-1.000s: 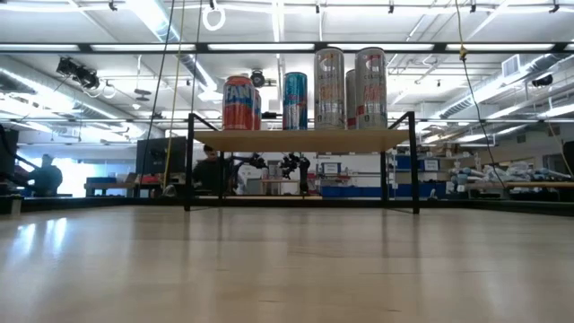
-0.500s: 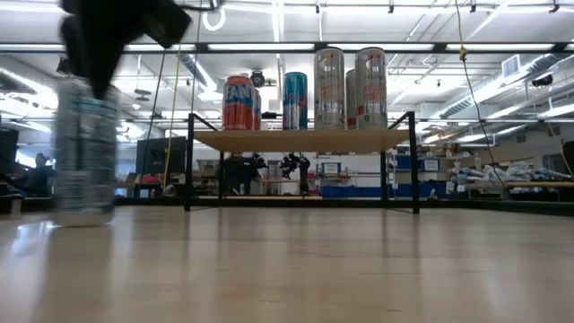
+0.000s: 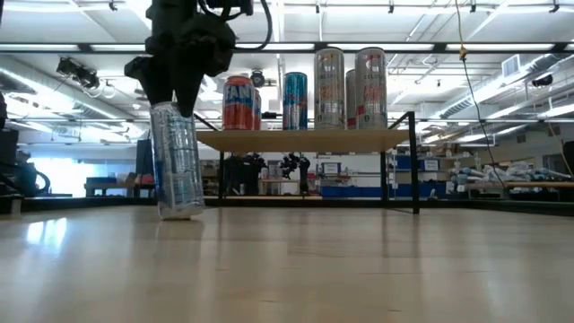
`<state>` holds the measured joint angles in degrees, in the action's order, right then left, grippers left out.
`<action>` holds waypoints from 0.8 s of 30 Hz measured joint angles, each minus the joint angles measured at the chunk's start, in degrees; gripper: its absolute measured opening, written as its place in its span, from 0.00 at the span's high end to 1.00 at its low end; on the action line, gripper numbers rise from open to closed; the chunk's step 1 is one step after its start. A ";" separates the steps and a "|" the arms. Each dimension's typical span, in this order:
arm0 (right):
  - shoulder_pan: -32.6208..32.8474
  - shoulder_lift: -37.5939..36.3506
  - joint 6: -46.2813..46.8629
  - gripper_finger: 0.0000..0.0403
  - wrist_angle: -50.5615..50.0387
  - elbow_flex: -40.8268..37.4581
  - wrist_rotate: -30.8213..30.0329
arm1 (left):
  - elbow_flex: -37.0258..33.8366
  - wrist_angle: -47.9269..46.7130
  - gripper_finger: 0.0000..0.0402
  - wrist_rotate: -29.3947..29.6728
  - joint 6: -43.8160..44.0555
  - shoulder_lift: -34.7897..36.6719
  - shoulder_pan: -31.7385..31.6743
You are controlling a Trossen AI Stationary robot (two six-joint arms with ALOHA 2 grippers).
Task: Place canned beverage on shelf
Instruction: Put the blue soda can on the shelf aligned with the other blue soda can
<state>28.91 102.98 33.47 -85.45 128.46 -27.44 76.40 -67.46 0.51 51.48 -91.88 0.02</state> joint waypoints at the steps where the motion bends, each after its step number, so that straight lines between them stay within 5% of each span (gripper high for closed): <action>1: 0.00 -0.02 0.00 0.15 0.02 0.00 0.00 | 0.00 0.02 0.41 -0.22 -0.20 0.00 -0.25; 24: 0.00 0.00 -0.04 0.15 0.05 0.00 0.06 | 0.00 1.74 0.41 -3.06 -0.41 0.00 -0.18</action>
<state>28.91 102.97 33.43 -85.40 128.46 -27.38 76.40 -65.72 -2.55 51.07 -91.88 -0.16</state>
